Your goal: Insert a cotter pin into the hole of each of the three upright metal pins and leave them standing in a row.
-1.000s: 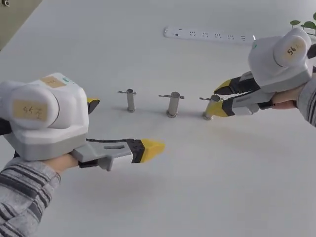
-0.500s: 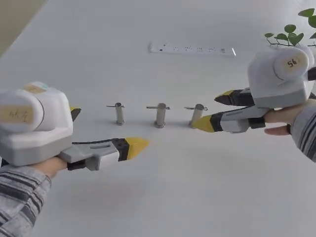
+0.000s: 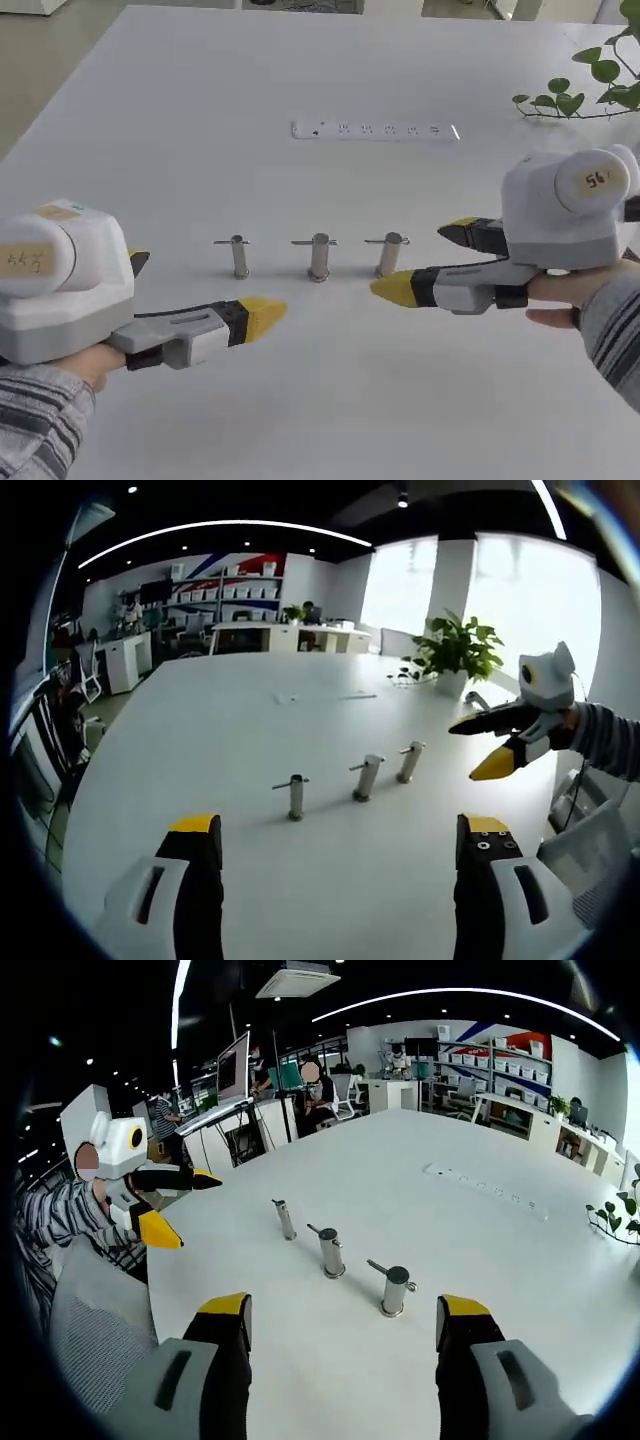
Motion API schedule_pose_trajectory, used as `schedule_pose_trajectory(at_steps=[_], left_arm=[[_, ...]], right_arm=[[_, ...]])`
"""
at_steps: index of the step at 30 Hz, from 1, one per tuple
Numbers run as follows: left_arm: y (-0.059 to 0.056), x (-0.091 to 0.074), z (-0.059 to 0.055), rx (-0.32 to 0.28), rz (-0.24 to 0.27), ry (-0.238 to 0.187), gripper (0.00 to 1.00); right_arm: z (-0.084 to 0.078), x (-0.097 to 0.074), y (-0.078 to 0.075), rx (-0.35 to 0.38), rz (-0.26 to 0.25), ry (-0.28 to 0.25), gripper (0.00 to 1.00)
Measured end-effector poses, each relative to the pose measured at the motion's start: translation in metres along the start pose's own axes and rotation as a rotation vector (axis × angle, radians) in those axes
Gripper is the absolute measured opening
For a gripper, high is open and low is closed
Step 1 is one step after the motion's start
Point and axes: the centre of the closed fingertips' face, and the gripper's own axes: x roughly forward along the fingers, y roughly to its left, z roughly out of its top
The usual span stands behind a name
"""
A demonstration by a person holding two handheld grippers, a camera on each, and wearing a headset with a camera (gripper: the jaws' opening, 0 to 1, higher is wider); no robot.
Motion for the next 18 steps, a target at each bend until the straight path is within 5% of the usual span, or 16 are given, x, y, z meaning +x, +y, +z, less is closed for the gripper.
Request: schedule_pose_trajectory(at_steps=[18], left_arm=[[-0.004, -0.01, 0.0, -0.009, 0.0, -0.015, 0.94]], right_arm=[[-0.013, -0.008, 0.012, 0.114, -0.074, -0.056, 0.8]])
